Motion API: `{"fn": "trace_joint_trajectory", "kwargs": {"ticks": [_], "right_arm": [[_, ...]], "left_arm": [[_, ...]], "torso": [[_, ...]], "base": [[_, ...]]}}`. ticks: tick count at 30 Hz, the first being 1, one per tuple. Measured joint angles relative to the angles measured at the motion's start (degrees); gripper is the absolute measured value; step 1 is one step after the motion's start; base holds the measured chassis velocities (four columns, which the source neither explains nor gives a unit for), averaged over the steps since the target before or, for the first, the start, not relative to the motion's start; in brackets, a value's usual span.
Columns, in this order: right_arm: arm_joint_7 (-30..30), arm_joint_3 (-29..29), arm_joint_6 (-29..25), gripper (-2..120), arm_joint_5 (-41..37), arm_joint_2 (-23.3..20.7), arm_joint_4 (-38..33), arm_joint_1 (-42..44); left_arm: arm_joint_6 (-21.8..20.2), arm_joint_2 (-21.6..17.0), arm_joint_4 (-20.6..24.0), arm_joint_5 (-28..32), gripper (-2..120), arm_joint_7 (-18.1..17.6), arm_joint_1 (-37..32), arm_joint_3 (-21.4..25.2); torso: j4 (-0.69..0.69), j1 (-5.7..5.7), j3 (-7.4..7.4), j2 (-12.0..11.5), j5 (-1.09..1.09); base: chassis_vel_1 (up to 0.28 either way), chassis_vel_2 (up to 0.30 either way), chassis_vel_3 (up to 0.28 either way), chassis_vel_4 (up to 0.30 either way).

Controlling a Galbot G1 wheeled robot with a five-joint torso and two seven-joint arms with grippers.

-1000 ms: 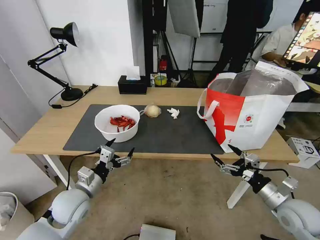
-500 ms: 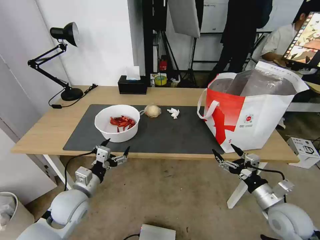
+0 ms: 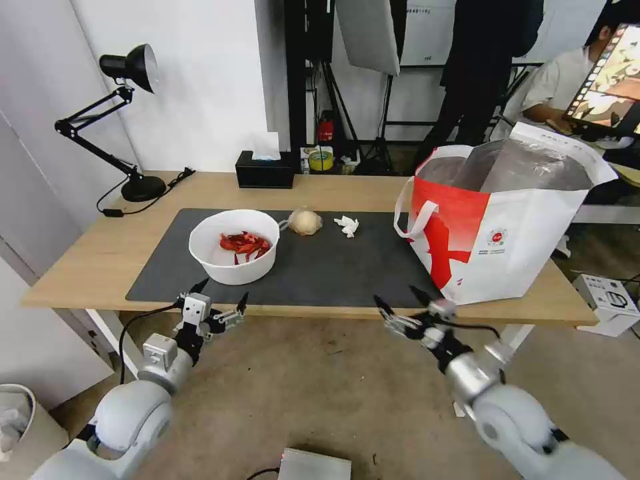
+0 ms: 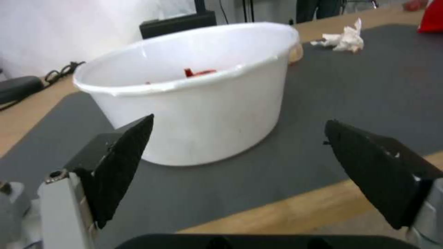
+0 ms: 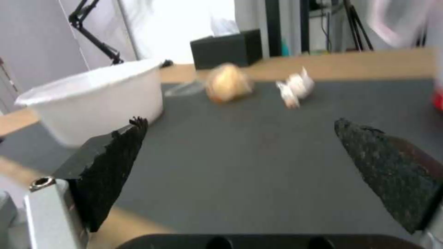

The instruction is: Pick up the trash from the table and place it into the takeout bag.

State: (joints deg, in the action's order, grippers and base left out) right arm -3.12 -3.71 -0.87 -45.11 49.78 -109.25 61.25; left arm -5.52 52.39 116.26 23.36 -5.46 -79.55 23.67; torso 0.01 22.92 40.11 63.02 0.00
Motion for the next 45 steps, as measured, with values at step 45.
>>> {"fn": "trace_joint_trajectory", "kwargs": {"ticks": [45], "right_arm": [[-28.67,21.95,16.59,100,-3.83,26.85,45.01,-45.04]], "left_arm": [[-0.09,3.15,-1.26,-1.23,100,0.09,-0.93,1.50]], "torso": [[0.00,0.01,0.00,-0.01,-0.01]], "base": [[0.000,0.000,0.000,0.000]]}}
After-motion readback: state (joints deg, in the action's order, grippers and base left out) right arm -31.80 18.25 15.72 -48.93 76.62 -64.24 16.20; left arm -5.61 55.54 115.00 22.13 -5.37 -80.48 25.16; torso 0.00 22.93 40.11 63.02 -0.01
